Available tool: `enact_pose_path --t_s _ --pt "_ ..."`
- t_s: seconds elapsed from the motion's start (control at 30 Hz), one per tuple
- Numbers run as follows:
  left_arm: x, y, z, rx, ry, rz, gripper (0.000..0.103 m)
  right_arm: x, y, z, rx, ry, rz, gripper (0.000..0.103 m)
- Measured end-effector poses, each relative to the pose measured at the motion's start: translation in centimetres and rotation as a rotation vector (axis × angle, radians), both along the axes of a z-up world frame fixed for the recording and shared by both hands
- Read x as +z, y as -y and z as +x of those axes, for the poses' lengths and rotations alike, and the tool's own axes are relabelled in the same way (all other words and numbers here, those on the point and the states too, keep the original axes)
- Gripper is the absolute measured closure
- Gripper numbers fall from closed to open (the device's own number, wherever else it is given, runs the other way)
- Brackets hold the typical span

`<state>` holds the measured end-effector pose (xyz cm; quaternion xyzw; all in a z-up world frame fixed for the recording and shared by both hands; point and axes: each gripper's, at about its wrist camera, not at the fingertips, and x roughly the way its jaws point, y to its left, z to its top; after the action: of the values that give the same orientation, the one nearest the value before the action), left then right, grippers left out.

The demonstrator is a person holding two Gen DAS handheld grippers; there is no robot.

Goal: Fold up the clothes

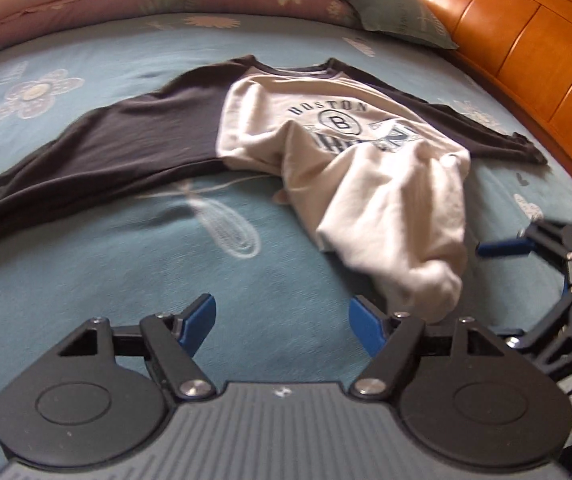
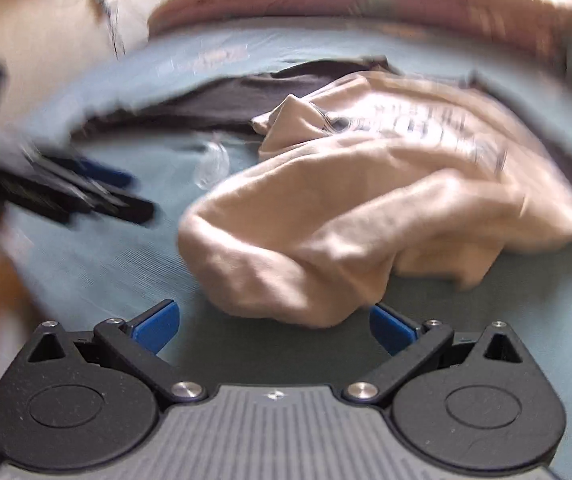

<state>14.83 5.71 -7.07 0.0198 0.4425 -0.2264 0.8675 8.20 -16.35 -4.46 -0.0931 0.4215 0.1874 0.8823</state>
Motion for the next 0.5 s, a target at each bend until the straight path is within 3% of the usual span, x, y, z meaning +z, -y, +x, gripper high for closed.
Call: enact_pose_path --t_s 0.07,0.23,0.5 --pt "0.1 -0.9 -0.5 0.003 0.014 -0.009 0.024 -0.4 -1.9 -0.2 0.051 0.066 -0.133 0.000" --pt "-0.3 -2.1 -0.7 0.001 0.007 -0.038 0.022 -1.2 -3.9 1.1 0.147 0.156 -0.332 0.000" --pt "-1.9 -0.2 0.7 -0.093 -0.022 -0.062 0.022 3.1 -1.5 7.3 0.187 0.217 -0.388 0.000"
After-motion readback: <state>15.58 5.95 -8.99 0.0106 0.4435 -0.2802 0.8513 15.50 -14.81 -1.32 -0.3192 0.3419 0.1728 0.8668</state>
